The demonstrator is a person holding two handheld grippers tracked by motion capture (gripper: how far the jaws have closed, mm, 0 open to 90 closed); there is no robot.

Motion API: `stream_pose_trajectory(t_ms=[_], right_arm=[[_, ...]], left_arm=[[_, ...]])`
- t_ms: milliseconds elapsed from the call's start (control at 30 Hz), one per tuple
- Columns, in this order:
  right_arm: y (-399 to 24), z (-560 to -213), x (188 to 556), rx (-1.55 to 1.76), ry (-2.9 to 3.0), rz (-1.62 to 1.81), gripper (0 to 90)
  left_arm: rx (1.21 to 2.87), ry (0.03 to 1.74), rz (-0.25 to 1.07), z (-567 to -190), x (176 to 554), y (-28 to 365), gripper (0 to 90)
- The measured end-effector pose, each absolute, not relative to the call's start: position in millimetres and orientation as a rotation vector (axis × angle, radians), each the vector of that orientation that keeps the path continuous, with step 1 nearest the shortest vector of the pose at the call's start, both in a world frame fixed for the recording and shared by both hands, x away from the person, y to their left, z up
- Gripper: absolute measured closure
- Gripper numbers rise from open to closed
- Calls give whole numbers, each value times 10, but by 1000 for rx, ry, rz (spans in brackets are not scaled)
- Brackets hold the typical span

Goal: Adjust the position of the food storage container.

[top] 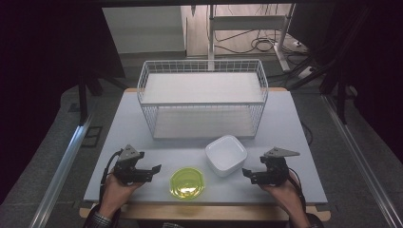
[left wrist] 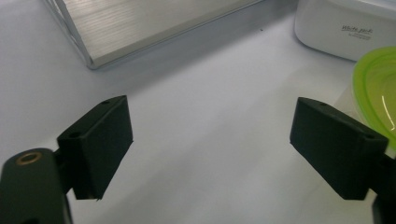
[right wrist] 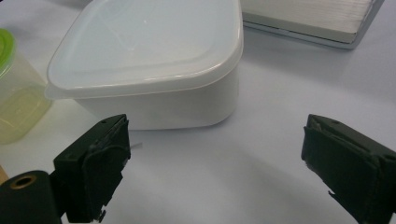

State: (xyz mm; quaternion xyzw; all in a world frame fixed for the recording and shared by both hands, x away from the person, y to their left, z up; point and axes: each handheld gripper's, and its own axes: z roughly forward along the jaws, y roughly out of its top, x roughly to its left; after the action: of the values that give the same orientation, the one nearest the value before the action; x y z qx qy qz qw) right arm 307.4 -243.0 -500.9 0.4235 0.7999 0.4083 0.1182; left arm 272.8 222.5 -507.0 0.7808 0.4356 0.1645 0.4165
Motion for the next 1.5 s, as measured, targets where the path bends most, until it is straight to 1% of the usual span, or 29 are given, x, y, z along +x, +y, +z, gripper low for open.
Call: stream_pose_trajectory(t_ms=[233, 367, 567, 700, 867, 1000, 1200, 1500], right_arm=[[-2452, -4982, 3074, 1239, 2310, 1214, 123], [-2452, -4972, 3069, 1237, 2302, 1207, 142], [-2448, -4953, 3058, 1219, 2288, 1194, 166], [-2446, -4947, 3054, 1215, 2286, 1189, 173], [-2441, -4938, 3050, 1214, 2284, 1179, 183], [-2439, -4934, 3050, 1208, 2285, 1174, 188], [-2449, -4921, 3048, 1208, 2281, 1173, 193], [-2439, -4928, 3050, 1204, 2294, 1166, 197]], left_arm=[[1918, 1011, 399, -4906, 2635, 2192, 272], [1915, 944, 375, -4792, 2558, 2094, 390], [1948, 895, 340, -4696, 2461, 1843, 526], [1949, 856, 299, -4652, 2418, 1704, 631], [1960, 804, 262, -4633, 2381, 1556, 797], [1982, 750, 236, -4650, 2364, 1399, 896], [2012, 679, 203, -4654, 2307, 1164, 900], [2069, 631, 151, -4740, 2221, 872, 900]])
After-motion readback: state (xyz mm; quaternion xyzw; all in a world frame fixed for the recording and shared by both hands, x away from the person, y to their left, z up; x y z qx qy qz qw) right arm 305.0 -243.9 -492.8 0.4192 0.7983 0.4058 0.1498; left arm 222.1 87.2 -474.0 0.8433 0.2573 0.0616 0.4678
